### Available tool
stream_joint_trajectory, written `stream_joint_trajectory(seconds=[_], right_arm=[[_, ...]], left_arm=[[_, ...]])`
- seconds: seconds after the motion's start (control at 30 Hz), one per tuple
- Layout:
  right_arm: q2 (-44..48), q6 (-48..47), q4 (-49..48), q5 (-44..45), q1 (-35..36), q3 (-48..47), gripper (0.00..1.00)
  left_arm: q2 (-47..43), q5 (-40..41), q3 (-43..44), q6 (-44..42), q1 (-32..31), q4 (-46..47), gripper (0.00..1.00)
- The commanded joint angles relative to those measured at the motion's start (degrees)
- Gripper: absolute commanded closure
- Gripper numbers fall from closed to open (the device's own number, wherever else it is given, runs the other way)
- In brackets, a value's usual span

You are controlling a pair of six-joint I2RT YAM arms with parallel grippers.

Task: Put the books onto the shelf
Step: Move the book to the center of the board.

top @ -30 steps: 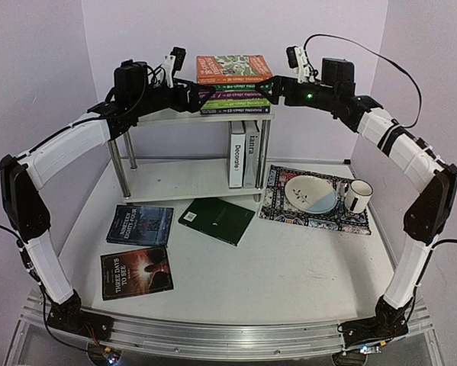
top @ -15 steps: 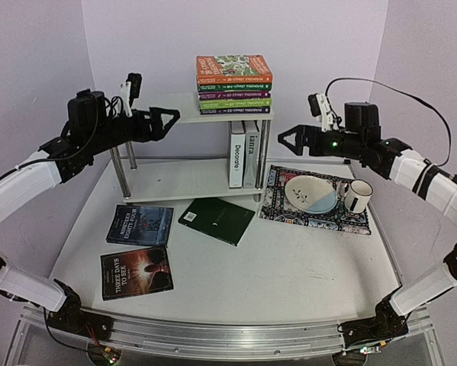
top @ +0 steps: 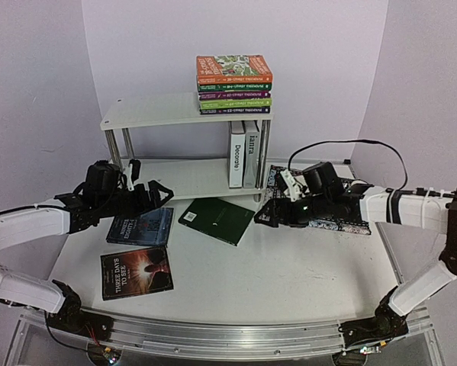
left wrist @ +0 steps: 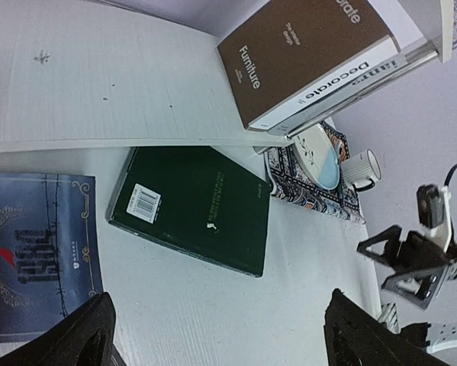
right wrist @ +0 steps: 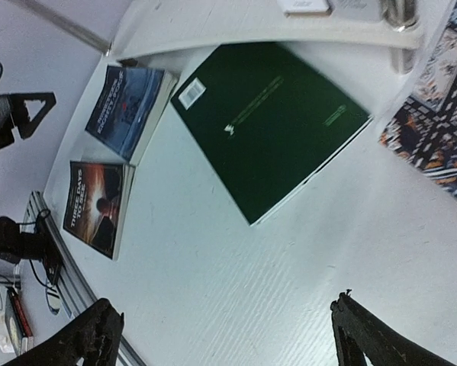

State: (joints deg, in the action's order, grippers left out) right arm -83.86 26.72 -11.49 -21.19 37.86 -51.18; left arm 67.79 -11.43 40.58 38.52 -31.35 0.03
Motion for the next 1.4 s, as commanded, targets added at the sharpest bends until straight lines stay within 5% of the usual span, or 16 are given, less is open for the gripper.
stream_joint_trajectory(seconds=[0.0,0.2,0.67,1.37], right_arm=[[-4.62,2.66,-4.95,2.61,6.70,0.02,0.06],[-11.68,8.10,-13.64,6.21,15.95,-0.12,0.08],[-24.44,12.24,-21.47,5.64,26.35,-9.10,0.15],[-18.57,11.76,-23.41,7.95,27.49,-2.67,0.14]], left_arm=[[-3.95,3.91,-2.27,6.61,0.03,0.06,0.04],[-6.00,14.40,-0.29,5.33,0.06,-16.70,0.02],[-15.81,23.20,-6.24,19.35,1.99,-35.32,0.00],[-10.31,25.94,-13.74,25.71,2.00,-36.62,0.00]])
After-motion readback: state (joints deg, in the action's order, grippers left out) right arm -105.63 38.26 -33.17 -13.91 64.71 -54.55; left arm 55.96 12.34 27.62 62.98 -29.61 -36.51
